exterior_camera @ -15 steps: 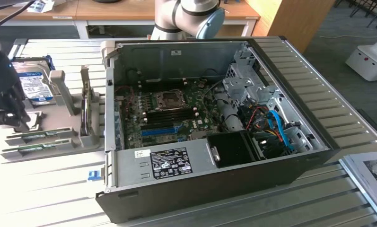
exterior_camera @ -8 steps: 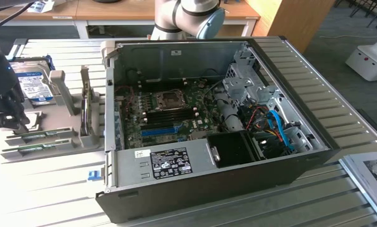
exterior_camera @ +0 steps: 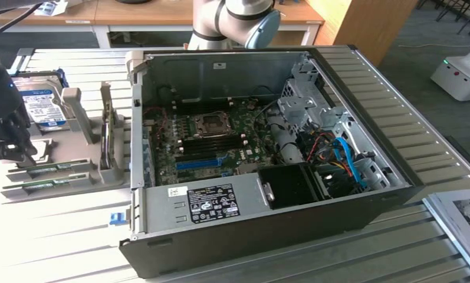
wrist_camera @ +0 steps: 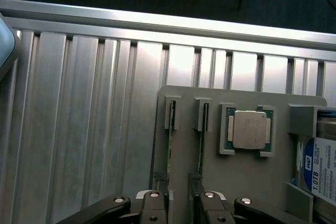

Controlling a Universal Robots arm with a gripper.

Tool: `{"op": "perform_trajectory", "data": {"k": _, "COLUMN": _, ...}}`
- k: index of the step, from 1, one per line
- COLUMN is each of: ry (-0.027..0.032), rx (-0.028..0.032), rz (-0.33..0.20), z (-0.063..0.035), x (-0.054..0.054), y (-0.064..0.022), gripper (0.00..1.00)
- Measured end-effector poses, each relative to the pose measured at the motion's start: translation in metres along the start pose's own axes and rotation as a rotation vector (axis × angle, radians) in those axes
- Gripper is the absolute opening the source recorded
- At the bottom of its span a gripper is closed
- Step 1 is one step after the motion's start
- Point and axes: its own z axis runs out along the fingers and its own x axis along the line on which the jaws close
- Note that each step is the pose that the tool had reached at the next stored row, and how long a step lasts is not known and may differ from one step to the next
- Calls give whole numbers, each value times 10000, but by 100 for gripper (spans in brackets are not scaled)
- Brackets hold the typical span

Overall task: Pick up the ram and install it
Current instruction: 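Pick up the ram and move it above insertion slot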

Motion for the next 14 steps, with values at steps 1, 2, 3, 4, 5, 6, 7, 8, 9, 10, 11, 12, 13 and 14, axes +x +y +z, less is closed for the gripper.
{"op": "perform_trajectory", "data": {"k": 1, "ry": 0, "rx": 0, "rz": 0, "z": 6, "x": 0, "y": -1, "gripper": 30}}
{"op": "perform_trajectory", "data": {"k": 2, "ry": 1, "rx": -2, "rz": 0, "z": 12, "x": 0, "y": -1, "gripper": 30}}
{"op": "perform_trajectory", "data": {"k": 3, "ry": 1, "rx": -1, "rz": 0, "z": 20, "x": 0, "y": -1, "gripper": 30}}
{"op": "perform_trajectory", "data": {"k": 4, "ry": 1, "rx": -1, "rz": 0, "z": 29, "x": 1, "y": -2, "gripper": 30}}
{"op": "perform_trajectory", "data": {"k": 5, "ry": 1, "rx": -1, "rz": 0, "z": 38, "x": 1, "y": -2, "gripper": 30}}
{"op": "perform_trajectory", "data": {"k": 6, "ry": 1, "rx": -2, "rz": 0, "z": 48, "x": 1, "y": -3, "gripper": 30}}
{"op": "perform_trajectory", "data": {"k": 7, "ry": 1, "rx": -2, "rz": 0, "z": 58, "x": 1, "y": -3, "gripper": 30}}
{"op": "perform_trajectory", "data": {"k": 8, "ry": 2, "rx": -2, "rz": 0, "z": 68, "x": 2, "y": -3, "gripper": 30}}
{"op": "perform_trajectory", "data": {"k": 9, "ry": 1, "rx": -2, "rz": 0, "z": 79, "x": 2, "y": -4, "gripper": 30}}
{"op": "perform_trajectory", "data": {"k": 10, "ry": 1, "rx": -1, "rz": 0, "z": 90, "x": 2, "y": -4, "gripper": 30}}
{"op": "perform_trajectory", "data": {"k": 11, "ry": 1, "rx": -1, "rz": 0, "z": 101, "x": 2, "y": -5, "gripper": 30}}
{"op": "perform_trajectory", "data": {"k": 12, "ry": 1, "rx": -1, "rz": -1, "z": 114, "x": 3, "y": -5, "gripper": 30}}
{"op": "perform_trajectory", "data": {"k": 13, "ry": 2, "rx": -2, "rz": 0, "z": 124, "x": 3, "y": -6, "gripper": 30}}
{"op": "perform_trajectory", "data": {"k": 14, "ry": 1, "rx": -2, "rz": 0, "z": 136, "x": 3, "y": -6, "gripper": 30}}
